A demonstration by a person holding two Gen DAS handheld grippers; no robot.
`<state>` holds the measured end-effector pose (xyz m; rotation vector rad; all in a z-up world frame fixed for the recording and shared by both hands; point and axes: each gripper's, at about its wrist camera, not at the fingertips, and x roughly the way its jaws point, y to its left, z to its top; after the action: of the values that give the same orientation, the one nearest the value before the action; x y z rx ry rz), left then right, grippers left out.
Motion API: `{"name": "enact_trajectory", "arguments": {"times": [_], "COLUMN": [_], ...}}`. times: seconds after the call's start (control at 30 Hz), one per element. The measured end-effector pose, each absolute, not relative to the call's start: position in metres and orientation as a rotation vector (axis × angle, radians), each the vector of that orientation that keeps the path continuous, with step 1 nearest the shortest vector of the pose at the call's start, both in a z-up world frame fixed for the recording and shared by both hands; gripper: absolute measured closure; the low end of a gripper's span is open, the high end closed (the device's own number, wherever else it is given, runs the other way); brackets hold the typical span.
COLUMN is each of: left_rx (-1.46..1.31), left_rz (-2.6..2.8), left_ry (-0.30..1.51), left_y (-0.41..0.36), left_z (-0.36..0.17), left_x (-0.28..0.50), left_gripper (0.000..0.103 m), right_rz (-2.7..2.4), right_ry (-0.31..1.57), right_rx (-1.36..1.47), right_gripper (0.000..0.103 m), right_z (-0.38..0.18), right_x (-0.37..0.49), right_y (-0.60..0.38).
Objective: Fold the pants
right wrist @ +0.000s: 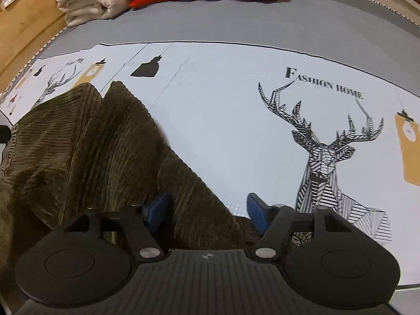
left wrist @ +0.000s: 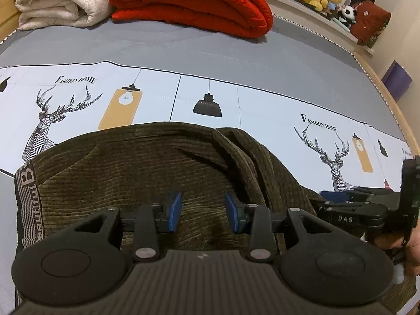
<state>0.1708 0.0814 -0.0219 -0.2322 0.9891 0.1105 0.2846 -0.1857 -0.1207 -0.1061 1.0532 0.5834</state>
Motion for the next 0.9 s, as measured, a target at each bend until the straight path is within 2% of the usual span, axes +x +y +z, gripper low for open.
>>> {"name": "enact_trajectory", "arguments": {"times": [0.03,0.1,0.23,0.33,0.47,0.53,0.57,0.63,0.8,0.9], "left_rx": [-0.233,-0.239,-0.256,-0.257,-0.269,-0.264,-0.261,-0.26,-0.273,-0.272], "left_rz": [0.111,0.115,0.121,0.123,0.129,0.128,0.128,0.128,0.134,0.129], "left_ry": [0.988,0.985,0.978,0.969,0.961,0.963,0.966,0.97,0.967,0.977], "left_y": [0.082,0.084,0.086,0.087,0.089,0.089,0.089,0.089,0.094,0.092], "left_z": [-0.022,-0.021,-0.019,-0.016,-0.013,-0.013,-0.013,-0.014,-0.013,-0.015], "left_x": [0.171,0.172,0.172,0.172,0.17,0.17,0.169,0.168,0.169,0.171], "left_gripper": [0.062,0.062,0.062,0.062,0.062,0.062,0.062,0.062,0.062,0.062], "right_rz": [0.615,0.631,0.699,0.68,0.341,0.03,-0.115,-0.313,-0.335,-0.34], "right_ry": [1.057,1.022,0.931,0.779,0.456,0.399,0.425,0.601,0.79,0.832], "right_rx": [-0.091,-0.144,-0.096,0.049,0.337,0.489,0.516,0.465,0.522,0.592], "right_gripper": [0.078,0.095,0.097,0.101,0.101,0.101,0.101,0.101,0.095,0.077], "right_z": [-0.12,-0.109,-0.069,-0.028,0.02,0.017,0.008,-0.02,-0.061,-0.067], "right_x": [0.285,0.285,0.282,0.281,0.27,0.265,0.265,0.277,0.297,0.298], "right_y": [-0.185,-0.183,-0.191,-0.21,-0.261,-0.291,-0.302,-0.314,-0.346,-0.367]}}
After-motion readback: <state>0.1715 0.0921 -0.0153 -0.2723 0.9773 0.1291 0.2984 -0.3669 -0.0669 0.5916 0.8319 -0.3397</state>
